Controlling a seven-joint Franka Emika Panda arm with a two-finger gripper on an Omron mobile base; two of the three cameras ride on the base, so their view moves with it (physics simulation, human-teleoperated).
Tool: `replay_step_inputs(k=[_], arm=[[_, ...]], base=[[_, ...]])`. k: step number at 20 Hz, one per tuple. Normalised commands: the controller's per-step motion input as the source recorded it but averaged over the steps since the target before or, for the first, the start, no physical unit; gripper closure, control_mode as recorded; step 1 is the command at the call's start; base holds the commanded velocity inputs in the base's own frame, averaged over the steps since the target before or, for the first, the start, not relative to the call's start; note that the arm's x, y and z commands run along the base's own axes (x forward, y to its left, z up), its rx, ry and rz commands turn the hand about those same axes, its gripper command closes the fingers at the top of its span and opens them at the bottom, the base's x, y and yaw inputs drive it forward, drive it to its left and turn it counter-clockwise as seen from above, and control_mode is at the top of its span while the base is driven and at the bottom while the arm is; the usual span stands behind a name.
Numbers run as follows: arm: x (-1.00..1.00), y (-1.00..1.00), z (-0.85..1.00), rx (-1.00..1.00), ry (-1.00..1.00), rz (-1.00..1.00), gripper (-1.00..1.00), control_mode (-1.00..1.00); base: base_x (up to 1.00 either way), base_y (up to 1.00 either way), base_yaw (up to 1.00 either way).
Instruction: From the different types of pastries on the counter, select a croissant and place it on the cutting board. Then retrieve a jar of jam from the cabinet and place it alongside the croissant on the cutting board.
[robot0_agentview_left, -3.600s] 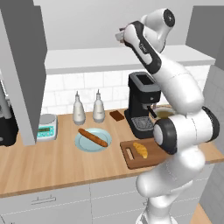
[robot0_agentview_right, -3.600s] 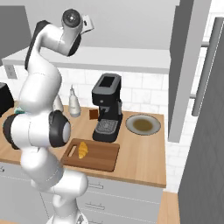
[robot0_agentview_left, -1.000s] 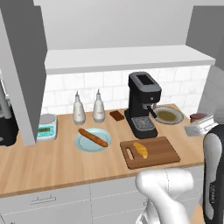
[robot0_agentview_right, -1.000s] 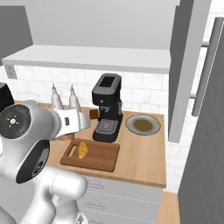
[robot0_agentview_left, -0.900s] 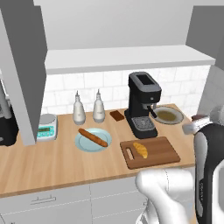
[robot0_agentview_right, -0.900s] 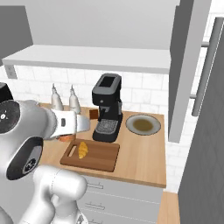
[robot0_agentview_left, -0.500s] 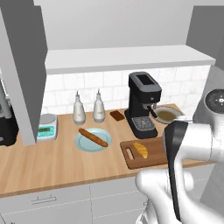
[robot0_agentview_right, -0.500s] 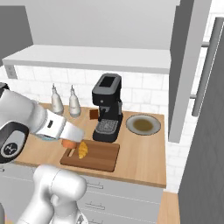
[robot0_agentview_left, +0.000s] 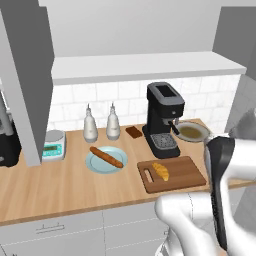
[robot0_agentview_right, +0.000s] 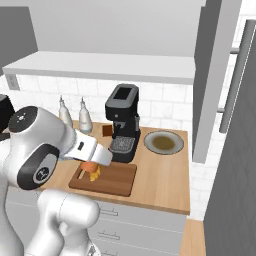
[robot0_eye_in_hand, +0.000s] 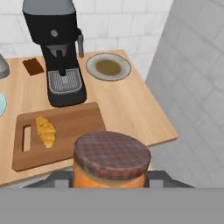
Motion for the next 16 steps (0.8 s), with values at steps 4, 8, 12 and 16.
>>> replay_step_inputs(k=[4, 8, 12, 16], arm=[[-0.17, 0.0, -0.52, 0.01, -0.2, 0.1, 1.0, -1.0], [-0.24, 0.25, -1.0, -0.07, -0.68, 0.34, 1.0, -1.0], [-0.06, 0.07, -0.39, 0.02, -0.22, 0.14, 1.0, -1.0], [0.21, 0.27, -0.99, 0.15, -0.64, 0.33, 1.0, -1.0]], base=[[0.0, 0.0, 0.0], [0.0, 0.0, 0.0], [0.0, 0.0, 0.0], [0.0, 0.0, 0.0]])
